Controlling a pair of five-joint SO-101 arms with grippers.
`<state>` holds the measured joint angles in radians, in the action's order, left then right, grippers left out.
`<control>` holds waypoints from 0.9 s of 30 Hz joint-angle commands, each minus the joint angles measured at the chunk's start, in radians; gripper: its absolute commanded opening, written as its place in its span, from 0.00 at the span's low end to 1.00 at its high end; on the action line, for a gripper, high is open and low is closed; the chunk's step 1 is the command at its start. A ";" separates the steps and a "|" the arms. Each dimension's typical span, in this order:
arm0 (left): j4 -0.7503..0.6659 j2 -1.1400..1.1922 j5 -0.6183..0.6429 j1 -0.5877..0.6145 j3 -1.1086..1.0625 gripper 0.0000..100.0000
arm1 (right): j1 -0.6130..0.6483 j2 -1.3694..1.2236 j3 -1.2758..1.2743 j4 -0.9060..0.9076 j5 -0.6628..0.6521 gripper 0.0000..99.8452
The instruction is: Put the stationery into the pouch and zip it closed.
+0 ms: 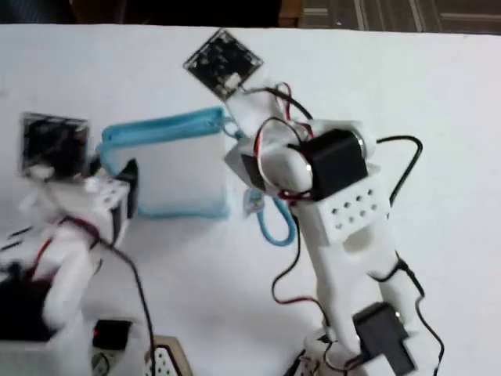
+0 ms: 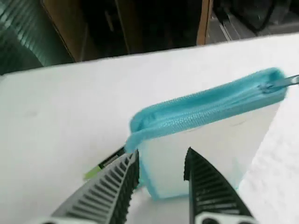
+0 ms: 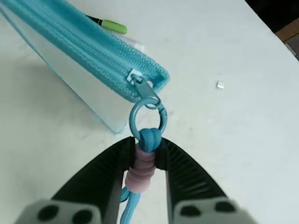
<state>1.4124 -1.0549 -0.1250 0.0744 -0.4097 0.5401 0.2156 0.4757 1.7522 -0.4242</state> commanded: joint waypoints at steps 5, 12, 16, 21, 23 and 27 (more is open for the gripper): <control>-0.295 -0.008 -0.006 -0.015 -0.319 0.18 | 0.042 0.186 -0.005 0.016 -0.112 0.02; -0.503 -0.008 0.003 -0.021 -0.397 0.18 | 0.239 0.312 -0.012 0.016 -0.164 0.02; -0.522 -0.008 0.018 -0.058 -0.391 0.18 | 0.360 0.315 -0.014 0.016 -0.163 0.02; -0.571 -0.007 0.043 -0.131 -0.391 0.18 | 0.437 0.257 -0.014 0.016 -0.163 0.02; -0.586 -0.005 0.044 -0.139 -0.394 0.18 | 0.461 0.220 -0.011 0.016 -0.163 0.02; -0.601 -0.005 0.046 -0.114 -0.390 0.18 | 0.469 0.170 -0.003 -0.036 -0.163 0.02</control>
<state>0.8416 -1.0487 -0.0882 -0.0514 -0.8117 1.0004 0.4058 0.4603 1.7476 -0.5762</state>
